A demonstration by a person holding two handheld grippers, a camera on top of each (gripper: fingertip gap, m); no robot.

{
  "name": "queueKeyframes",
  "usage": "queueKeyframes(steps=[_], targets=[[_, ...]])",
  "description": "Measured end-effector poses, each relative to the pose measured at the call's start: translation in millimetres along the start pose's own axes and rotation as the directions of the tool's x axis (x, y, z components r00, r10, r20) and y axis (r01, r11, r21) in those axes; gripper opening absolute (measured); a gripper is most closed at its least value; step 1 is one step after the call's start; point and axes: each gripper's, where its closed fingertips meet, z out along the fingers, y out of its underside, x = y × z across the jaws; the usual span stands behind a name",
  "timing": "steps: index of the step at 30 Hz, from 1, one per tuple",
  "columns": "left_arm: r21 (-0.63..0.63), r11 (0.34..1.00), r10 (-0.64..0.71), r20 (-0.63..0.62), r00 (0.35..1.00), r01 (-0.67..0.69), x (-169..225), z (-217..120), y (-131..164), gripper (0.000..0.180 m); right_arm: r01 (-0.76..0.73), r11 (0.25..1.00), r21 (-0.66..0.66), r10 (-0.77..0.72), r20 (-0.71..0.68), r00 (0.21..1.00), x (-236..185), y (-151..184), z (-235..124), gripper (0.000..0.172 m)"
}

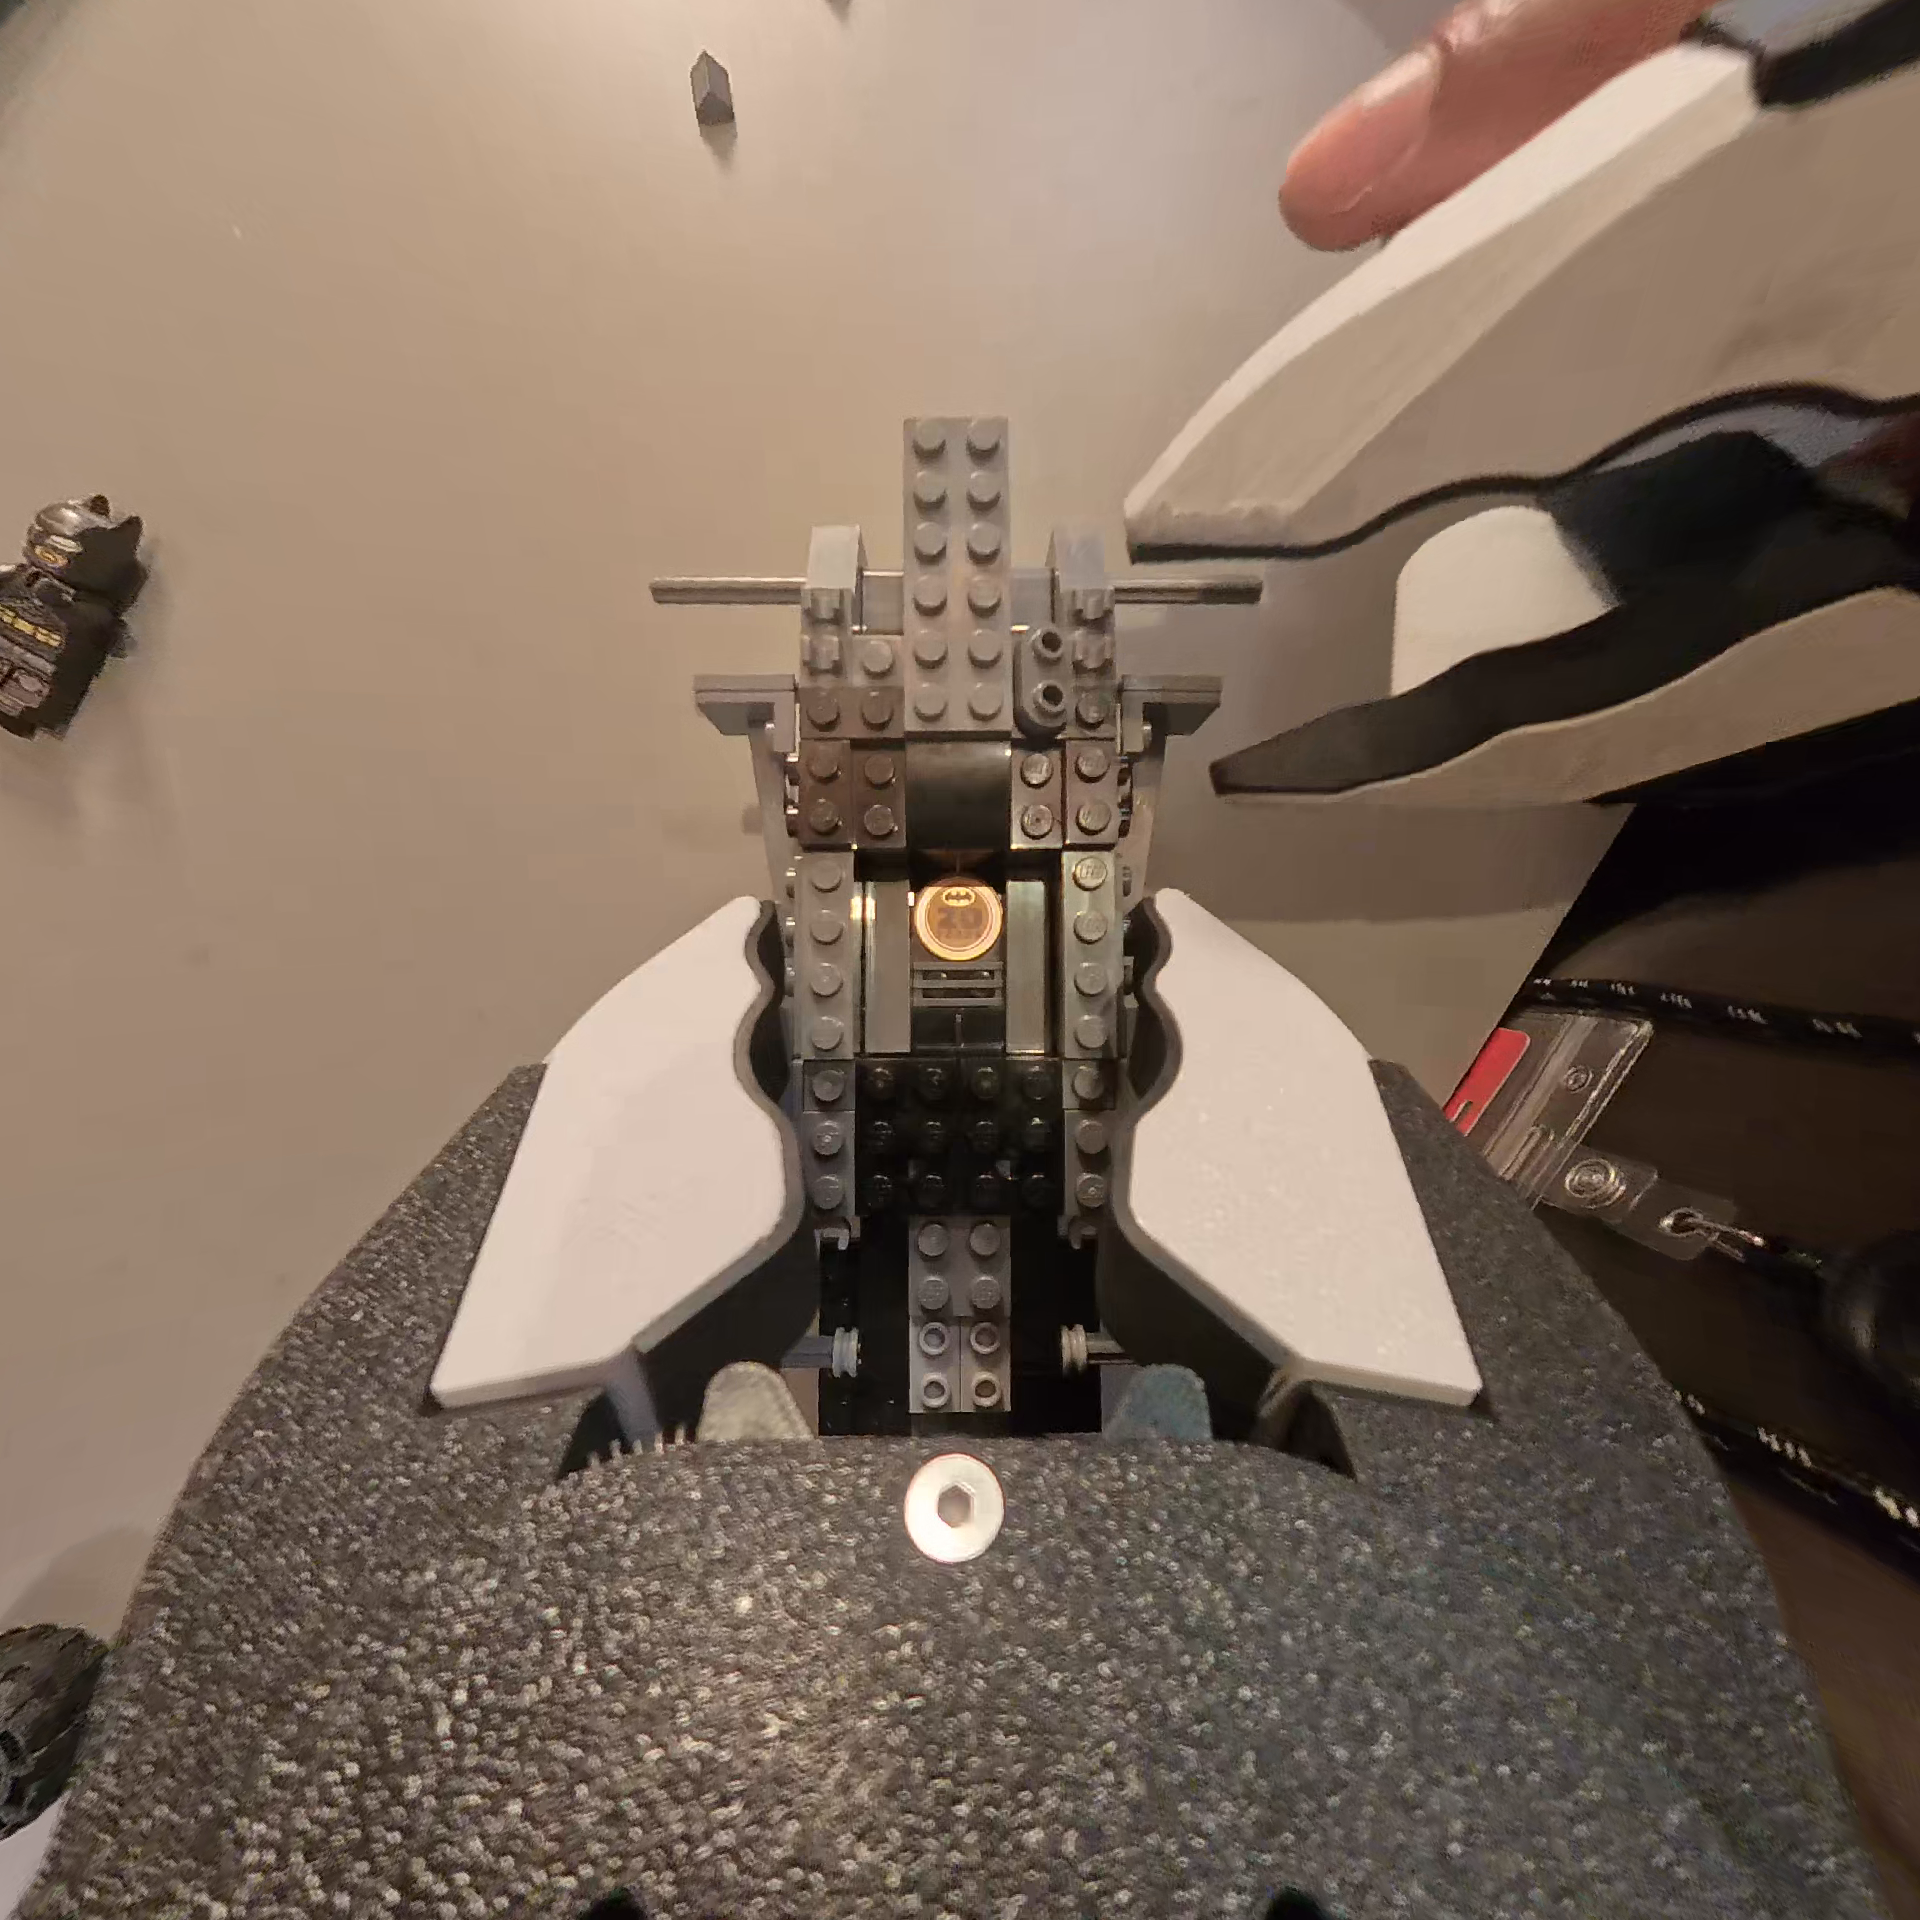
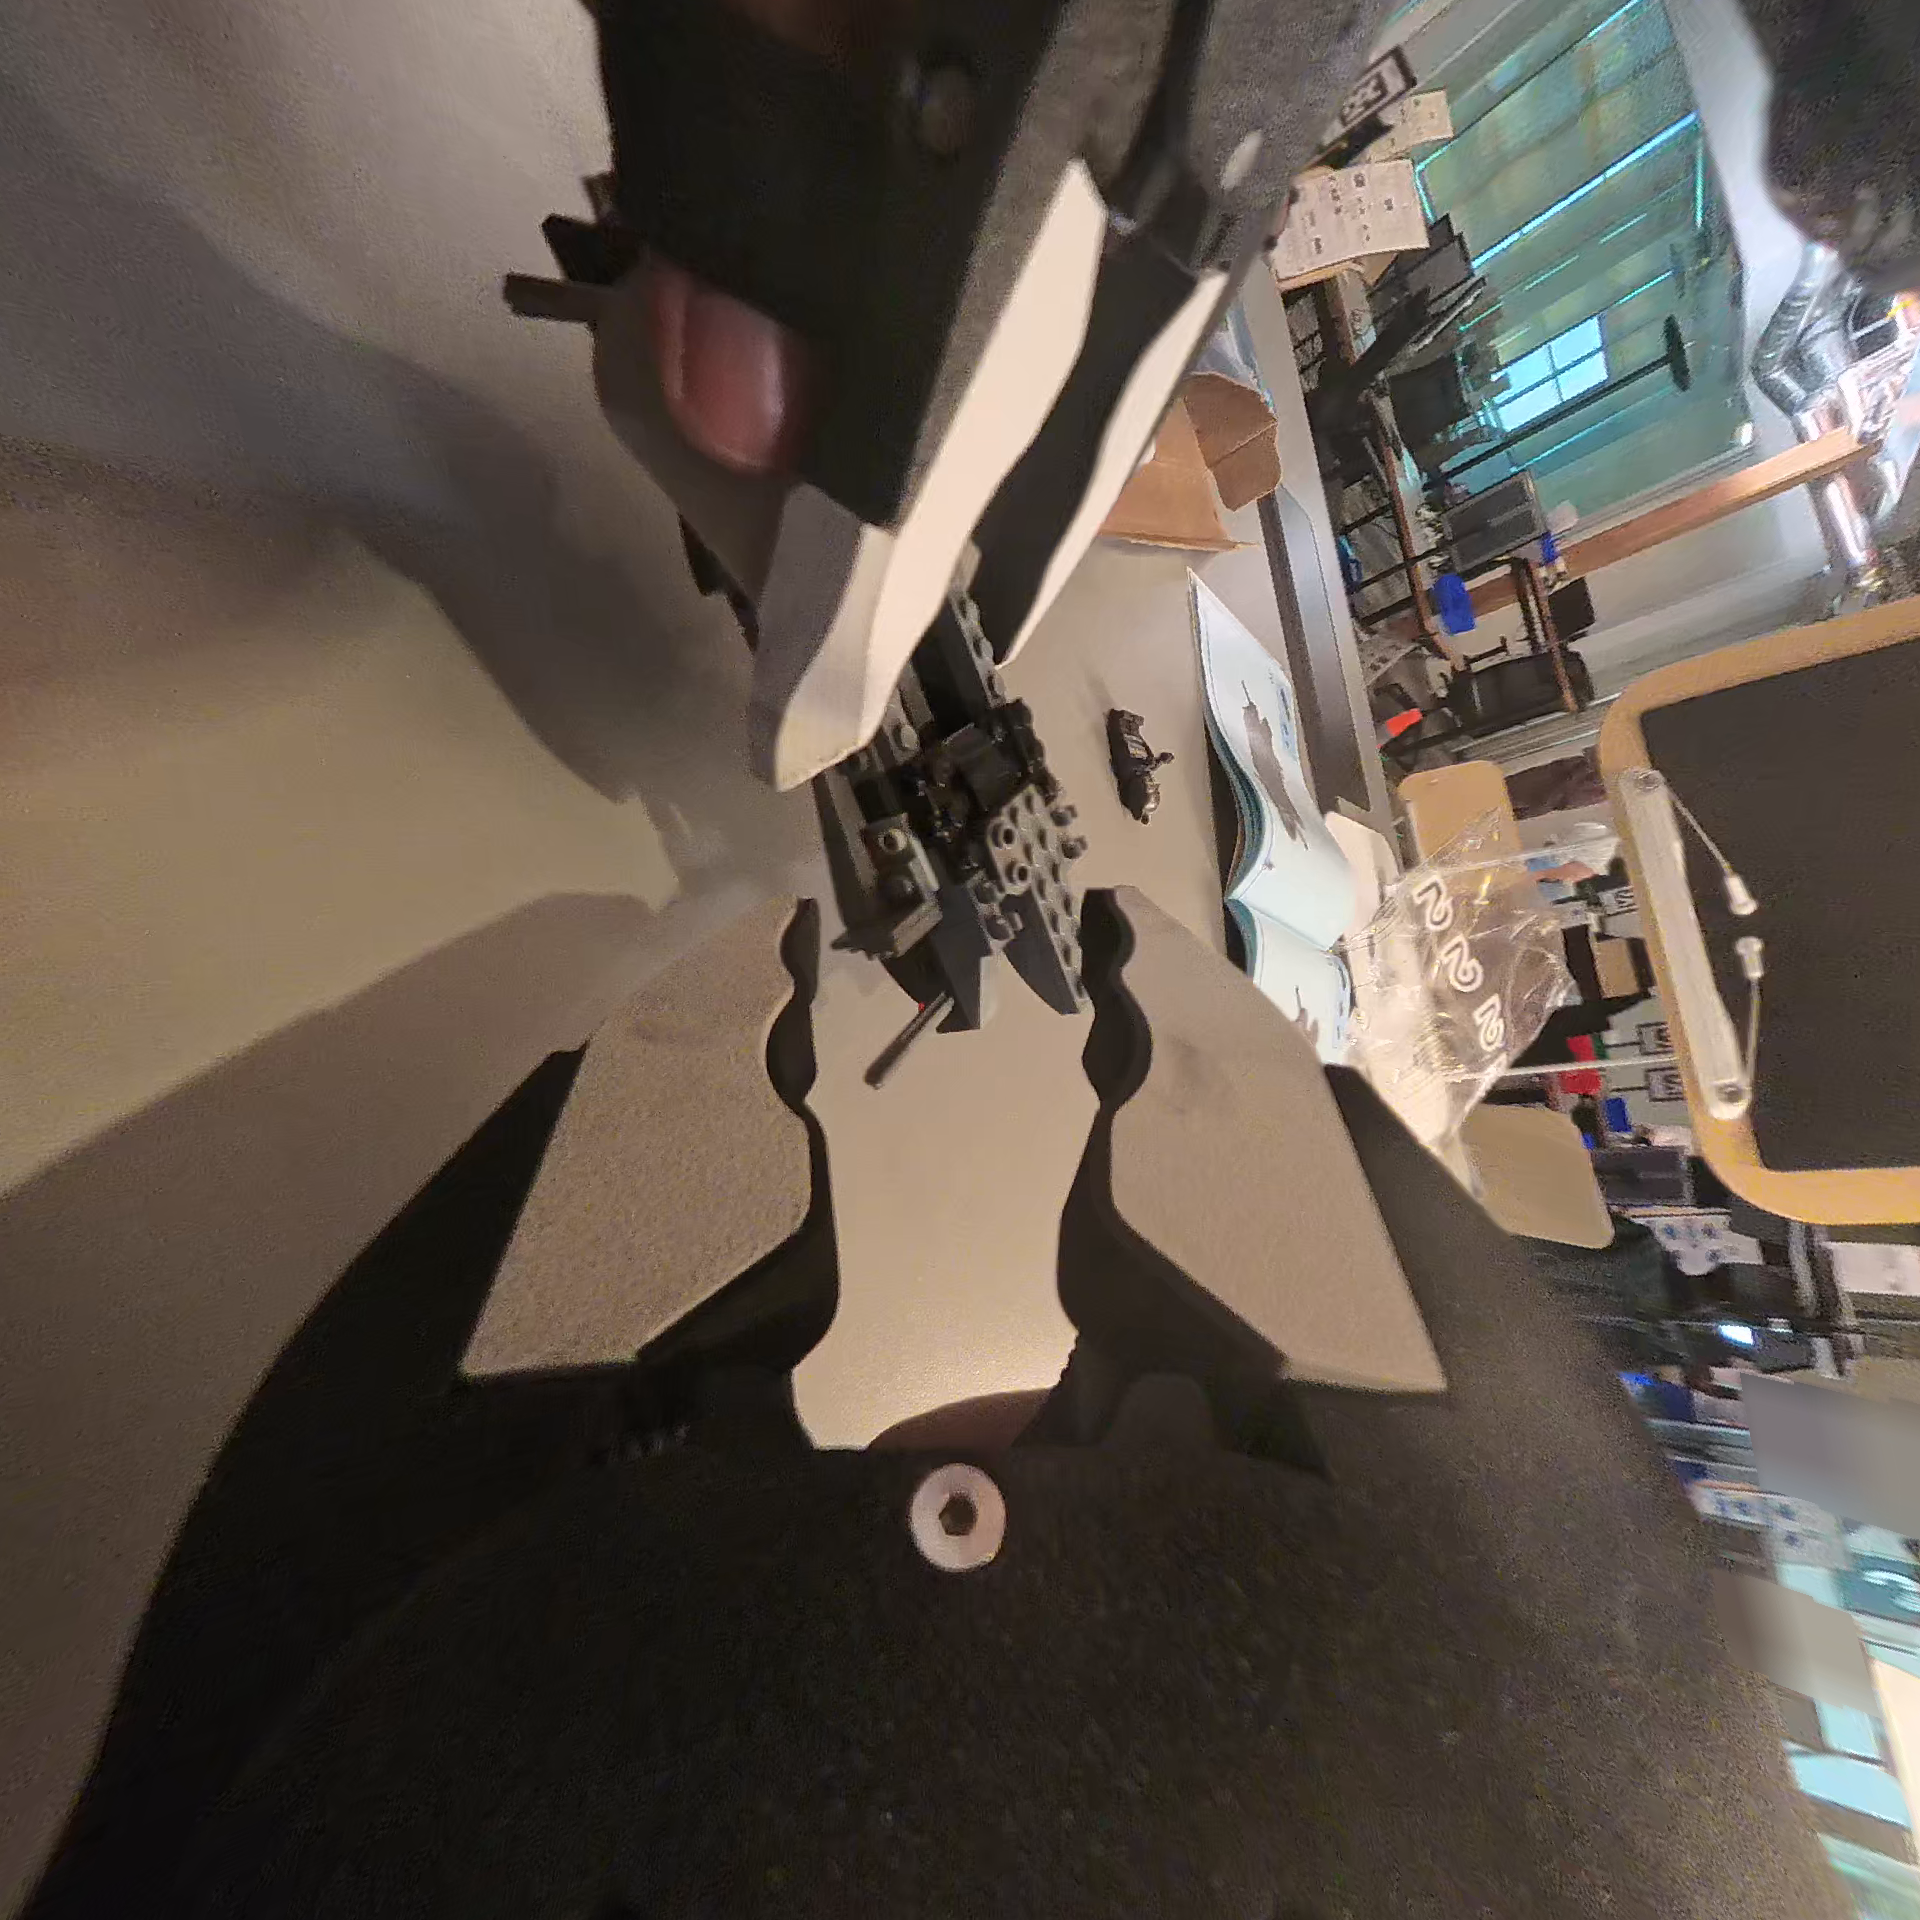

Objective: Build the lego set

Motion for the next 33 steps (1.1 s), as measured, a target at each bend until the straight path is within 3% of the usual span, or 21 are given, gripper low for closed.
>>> queueKeyframes(steps=[6,11,33], targets=[[0.004,1.0,0.005,0.011,1.0,-0.005,0,-1,-1,0.065,0.101,0.994,-0.045,-0.104,-0.077,0.992,0,0,11,0.056],[0.009,1.0,-0.002,0.016,1.0,0.002,-1,-2,-1,0.065,0.125,0.991,-0.049,-0.13,-0.118,0.984,3,0,17,0.05],[0.031,1.0,-0.004,0.015,1.0,0.004,-5,-8,-10,0.064,0.18,0.983,-0.045,-0.184,-0.132,0.974,8,-1,23,0.039]])
